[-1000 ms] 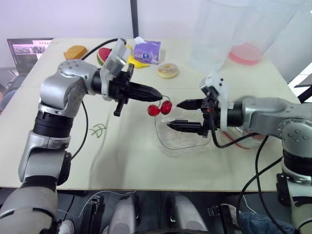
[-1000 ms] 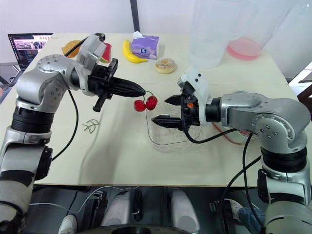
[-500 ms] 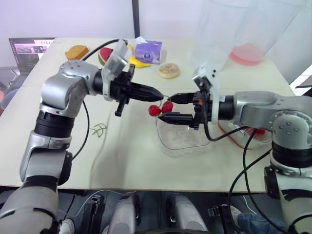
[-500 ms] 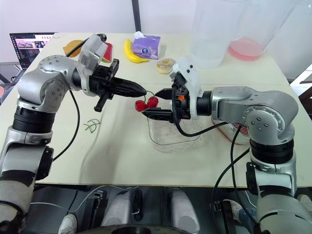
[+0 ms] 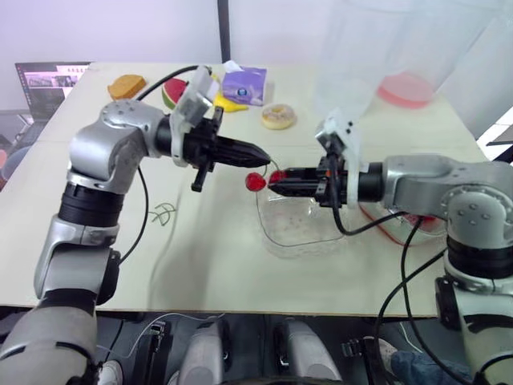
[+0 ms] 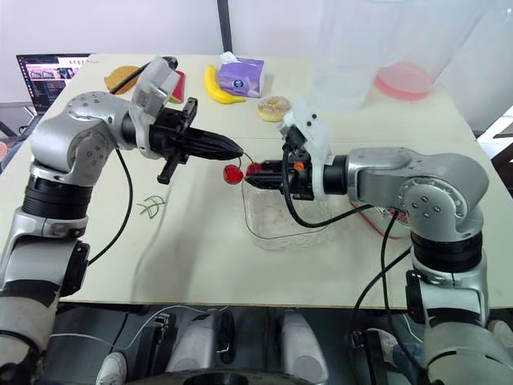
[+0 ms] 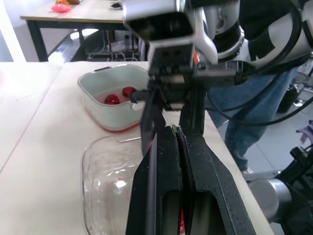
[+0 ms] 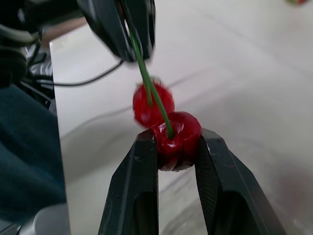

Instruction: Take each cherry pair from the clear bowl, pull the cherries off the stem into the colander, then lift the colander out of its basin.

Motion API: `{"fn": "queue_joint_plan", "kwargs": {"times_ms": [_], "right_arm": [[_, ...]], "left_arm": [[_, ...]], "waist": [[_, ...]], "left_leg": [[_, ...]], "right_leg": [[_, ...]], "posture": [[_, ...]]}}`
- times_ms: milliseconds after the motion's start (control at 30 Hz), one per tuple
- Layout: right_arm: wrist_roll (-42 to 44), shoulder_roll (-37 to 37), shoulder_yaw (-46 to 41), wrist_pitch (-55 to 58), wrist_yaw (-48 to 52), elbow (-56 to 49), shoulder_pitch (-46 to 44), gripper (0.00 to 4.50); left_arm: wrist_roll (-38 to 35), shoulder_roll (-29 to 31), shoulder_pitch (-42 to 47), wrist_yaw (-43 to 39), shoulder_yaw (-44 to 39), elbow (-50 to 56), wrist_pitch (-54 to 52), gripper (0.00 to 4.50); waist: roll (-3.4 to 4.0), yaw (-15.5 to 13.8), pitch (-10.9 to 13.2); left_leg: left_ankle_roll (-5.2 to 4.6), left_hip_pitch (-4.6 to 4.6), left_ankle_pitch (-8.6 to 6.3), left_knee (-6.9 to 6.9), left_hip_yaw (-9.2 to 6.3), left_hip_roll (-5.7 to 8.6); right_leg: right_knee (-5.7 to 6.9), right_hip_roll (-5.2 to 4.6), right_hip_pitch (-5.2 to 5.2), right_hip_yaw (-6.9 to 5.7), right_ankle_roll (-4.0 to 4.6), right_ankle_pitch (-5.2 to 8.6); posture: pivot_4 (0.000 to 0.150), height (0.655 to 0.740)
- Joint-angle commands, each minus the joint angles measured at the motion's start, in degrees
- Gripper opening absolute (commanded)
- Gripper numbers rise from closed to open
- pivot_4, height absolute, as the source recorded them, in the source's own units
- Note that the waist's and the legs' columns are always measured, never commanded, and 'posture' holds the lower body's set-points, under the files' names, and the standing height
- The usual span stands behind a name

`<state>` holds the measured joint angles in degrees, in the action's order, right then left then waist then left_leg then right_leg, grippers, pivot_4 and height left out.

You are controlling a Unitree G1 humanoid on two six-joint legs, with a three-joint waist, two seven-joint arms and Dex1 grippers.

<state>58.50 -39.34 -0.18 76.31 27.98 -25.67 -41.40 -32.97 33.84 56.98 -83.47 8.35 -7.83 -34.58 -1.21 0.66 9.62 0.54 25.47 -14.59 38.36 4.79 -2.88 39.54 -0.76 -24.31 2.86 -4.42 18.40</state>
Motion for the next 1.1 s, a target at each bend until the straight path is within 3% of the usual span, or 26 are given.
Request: {"fn": "queue_joint_plan", "kwargs": {"times_ms": [33, 133, 400, 600, 833, 900, 933, 1100], "right_arm": [[-3.1, -2.4, 2.2, -0.4, 1.0, -0.9, 5.4, 0.58], [-4.5, -2.3, 1.9, -1.3, 0.9, -0.5, 7.0, 0.58], [-0.2, -3.6, -12.2, 1.0, -2.8, -1.6, 7.4, 0.58], [-7.7, -10.3, -25.3, 3.5, -10.8, 4.2, 13.5, 0.58], [-13.0, -9.8, -27.8, 5.2, -15.1, 2.8, 20.3, 0.58], [-14.5, -9.6, -27.8, 4.6, -15.6, 2.7, 21.1, 1.58], [-15.1, -9.5, -27.9, 4.2, -15.8, 2.6, 21.3, 1.87], [-14.0, -8.6, -30.5, 3.8, -14.4, 1.5, 19.1, 4.42]], "left_arm": [[-0.3, 0.3, 1.4, 0.2, -1.8, 1.3, 0.3, 0.0], [-0.2, 0.2, 1.3, 0.3, -1.8, 1.3, 0.3, 0.0], [-0.3, 0.1, 0.9, 0.9, -2.1, 1.7, 0.2, 0.0], [-0.7, 0.1, 0.3, 1.4, -2.2, 2.3, -0.1, 0.0], [-0.7, -0.2, 0.2, 1.3, -2.2, 2.2, 0.1, 0.0], [-0.8, -0.3, 0.2, 1.3, -2.3, 2.2, 0.0, 0.0], [-0.7, -0.3, 0.2, 1.3, -2.3, 2.2, 0.1, 0.0], [-0.7, -0.3, 0.2, 1.3, -2.3, 2.1, 0.2, 0.0]], "waist": [[-0.02, 0.0, 0.0], [0.0, 0.4, 0.0], [0.0, 0.0, 0.0], [0.0, -0.1, 0.0], [0.09, 0.6, 0.0], [0.1, 0.5, 0.0], [0.1, 0.3, 0.0], [0.1, 0.1, 0.0]], "left_leg": [[0.0, -0.01, 0.0, 0.03, -0.01, 0.01], [-0.01, 0.01, 0.0, 0.18, 0.01, 0.0], [-0.09, 0.02, -0.05, 0.6, -0.03, -0.05], [-0.19, 0.05, -0.11, 0.69, -0.02, 0.01], [-0.17, -0.03, -0.09, 0.66, 0.0, -0.05], [-0.15, -0.04, -0.08, 0.66, 0.0, -0.05], [-0.15, -0.04, -0.08, 0.67, 0.0, -0.05], [-0.15, -0.02, -0.08, 0.68, 0.02, -0.01]], "right_leg": [[-0.02, -0.01, 0.05, -0.01, 0.0, 0.0], [0.07, 0.02, 0.02, 0.03, 0.0, 0.0], [0.41, 0.1, 0.05, 0.03, -0.01, 0.01], [0.4, 0.03, 0.11, 0.04, -0.02, 0.02], [0.45, 0.14, 0.09, 0.14, -0.02, 0.02], [0.46, 0.16, 0.09, 0.14, -0.02, 0.02], [0.47, 0.16, 0.09, 0.14, -0.02, 0.02], [0.46, 0.12, 0.09, 0.13, -0.03, 0.02]], "posture": [[0.15, 0.74], [0.15, 0.74], [0.15, 0.74], [0.15, 0.74], [0.15, 0.74], [0.15, 0.74], [0.15, 0.74], [0.15, 0.74]]}}
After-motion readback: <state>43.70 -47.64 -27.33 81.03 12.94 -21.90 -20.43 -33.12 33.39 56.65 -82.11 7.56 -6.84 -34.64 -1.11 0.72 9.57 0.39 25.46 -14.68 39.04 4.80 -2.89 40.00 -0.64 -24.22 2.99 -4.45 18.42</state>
